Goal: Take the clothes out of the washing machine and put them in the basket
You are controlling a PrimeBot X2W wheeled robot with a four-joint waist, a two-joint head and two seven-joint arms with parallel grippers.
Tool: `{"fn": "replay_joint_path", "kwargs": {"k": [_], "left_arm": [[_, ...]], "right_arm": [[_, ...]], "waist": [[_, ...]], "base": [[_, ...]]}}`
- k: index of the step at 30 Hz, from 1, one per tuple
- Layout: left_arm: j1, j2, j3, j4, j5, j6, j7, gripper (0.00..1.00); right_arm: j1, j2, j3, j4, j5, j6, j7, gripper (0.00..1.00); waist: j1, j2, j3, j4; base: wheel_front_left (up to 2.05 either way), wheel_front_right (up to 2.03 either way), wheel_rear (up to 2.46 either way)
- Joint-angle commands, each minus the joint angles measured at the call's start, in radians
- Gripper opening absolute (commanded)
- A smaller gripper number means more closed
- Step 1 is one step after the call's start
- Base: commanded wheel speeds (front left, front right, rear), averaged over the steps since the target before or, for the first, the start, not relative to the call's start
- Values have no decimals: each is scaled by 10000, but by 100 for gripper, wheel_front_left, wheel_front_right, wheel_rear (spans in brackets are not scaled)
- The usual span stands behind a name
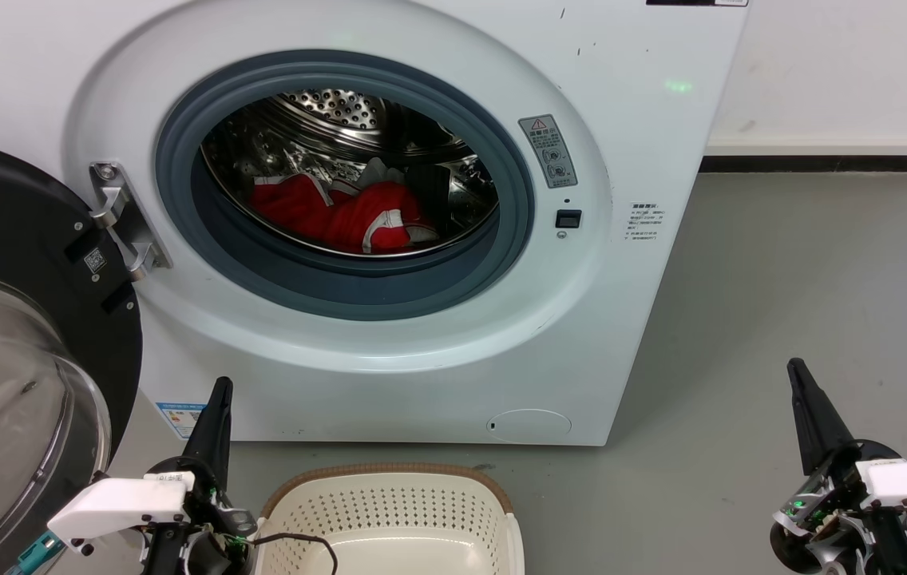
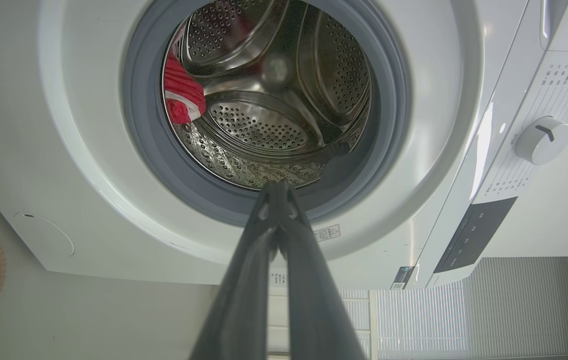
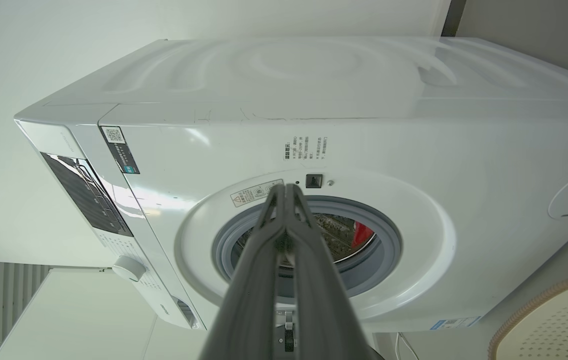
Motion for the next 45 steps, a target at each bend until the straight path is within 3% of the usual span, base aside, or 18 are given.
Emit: {"fn": "replay_joint_path", "kwargs": {"k": [1, 13, 14, 25, 30, 45], "left_arm": [[-52, -11, 24, -5, -20, -20, 15, 0], [-52, -11, 24, -5, -20, -20, 15, 0], [0, 0, -2, 1, 0, 0, -1, 100], [58, -8, -334, -117, 190, 2, -492, 100], [25, 46, -428, -340, 950, 1, -729, 100], [-50, 174, -902, -963, 4470, 1, -1363, 100]], "right_arm": [[-126, 29, 8, 11, -48, -3, 7, 0], [-126, 29, 9, 11, -48, -3, 7, 0], [1, 0, 0, 1, -1, 0, -3, 100], [237, 5, 217, -254, -259, 0, -490, 100], [293, 5, 223, -472, -932, 0, -727, 100], [482, 5, 440, -1293, -5248, 0, -1359, 100]], "waist": [[0, 0, 0, 0], [0, 0, 0, 0], [0, 0, 0, 0], [0, 0, 16, -16], [0, 0, 21, -3], [0, 0, 11, 17]], "base": [[0, 0, 0], [0, 0, 0], [0, 0, 0], [0, 0, 0], [0, 0, 0], [0, 0, 0]]}}
